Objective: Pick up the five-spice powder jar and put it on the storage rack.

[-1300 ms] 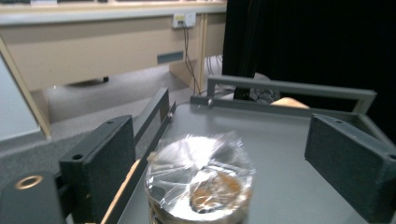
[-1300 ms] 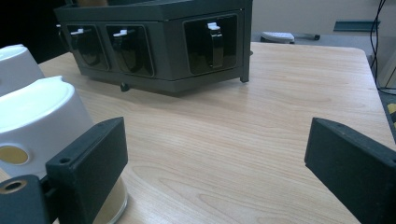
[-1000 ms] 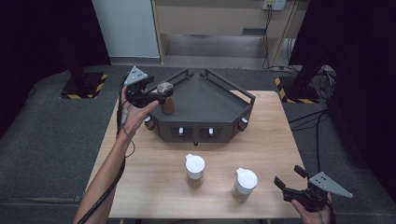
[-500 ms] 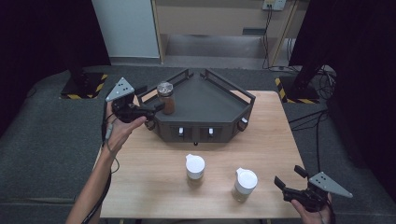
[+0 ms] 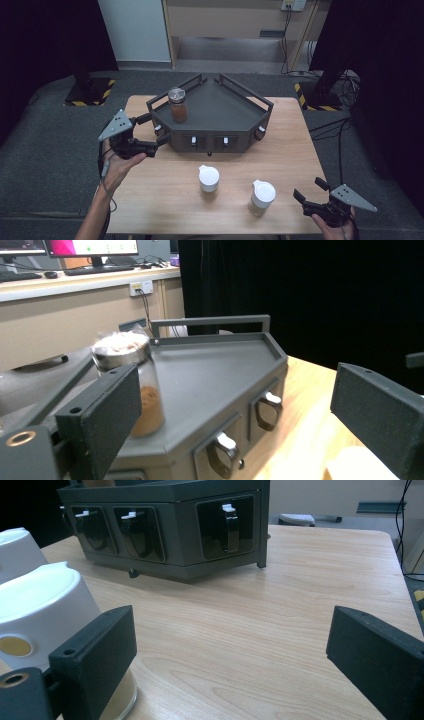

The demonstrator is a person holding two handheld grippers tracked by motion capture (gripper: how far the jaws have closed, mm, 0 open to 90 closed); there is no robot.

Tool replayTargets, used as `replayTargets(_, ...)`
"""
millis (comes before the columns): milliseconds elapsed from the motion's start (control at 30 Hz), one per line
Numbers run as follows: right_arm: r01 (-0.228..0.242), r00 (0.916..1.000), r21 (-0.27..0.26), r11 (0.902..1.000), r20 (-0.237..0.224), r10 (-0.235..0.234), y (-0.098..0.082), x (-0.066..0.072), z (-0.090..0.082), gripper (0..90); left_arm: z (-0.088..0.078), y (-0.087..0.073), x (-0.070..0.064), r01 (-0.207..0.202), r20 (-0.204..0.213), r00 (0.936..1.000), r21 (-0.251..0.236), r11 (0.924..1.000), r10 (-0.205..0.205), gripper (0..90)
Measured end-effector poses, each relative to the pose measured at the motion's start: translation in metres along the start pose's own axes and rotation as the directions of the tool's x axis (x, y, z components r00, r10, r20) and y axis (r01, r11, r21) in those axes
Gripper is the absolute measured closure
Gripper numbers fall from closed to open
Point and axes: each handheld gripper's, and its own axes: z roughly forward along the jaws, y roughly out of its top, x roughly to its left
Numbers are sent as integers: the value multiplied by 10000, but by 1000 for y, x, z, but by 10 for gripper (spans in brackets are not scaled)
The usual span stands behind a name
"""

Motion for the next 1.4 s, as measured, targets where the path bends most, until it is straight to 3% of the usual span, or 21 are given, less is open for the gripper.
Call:
replayTargets(267, -2, 10000, 5, 10000, -9, 2, 0, 0, 0, 59, -16, -19, -17, -134, 11, 9999, 69, 9999, 134, 41)
replayTargets(333, -9, 10000, 15, 10000, -23, 9, 0, 0, 0, 59, -18, -24, -23, -331, -114, 9994, 176, 9993, 333, 40)
replayTargets(400, 8, 10000, 20, 10000, -21, -8, 0, 0, 0, 59, -19, -33, -22, -100, 39, 9999, 151, 9998, 100, 38)
replayTargets(467, 0, 10000, 14, 10000, -6, 0, 0, 0, 0, 58, -19, -40, -26, -142, -159, 9998, 347, 9993, 148, 31)
replayTargets(533, -6, 10000, 16, 10000, -8, 6, 0, 0, 0, 58, -21, -52, -25, 165, 45, 9999, 240, 9996, -166, 32)
replayTargets(633, -8, 10000, 14, 10000, 4, 8, 0, 0, 0, 58, -22, -65, -28, 186, -24, 9998, 307, 9994, -185, 32)
replayTargets(833, 8, 10000, 29, 10000, 2, -8, 0, 0, 0, 58, -25, -92, -28, 643, -107, 9979, 231, 9977, -640, 37)
replayTargets(1000, 4, 10000, 47, 10000, 12, -4, 1, 1, 0, 58, -27, -109, -31, 650, -401, 9972, 421, 9970, -633, 38)
replayTargets(1400, 20, 10000, 48, 10000, 24, -21, 1, 1, 1, 58, -36, -137, -31, 1332, -1029, 9866, 620, 9891, -1264, 38)
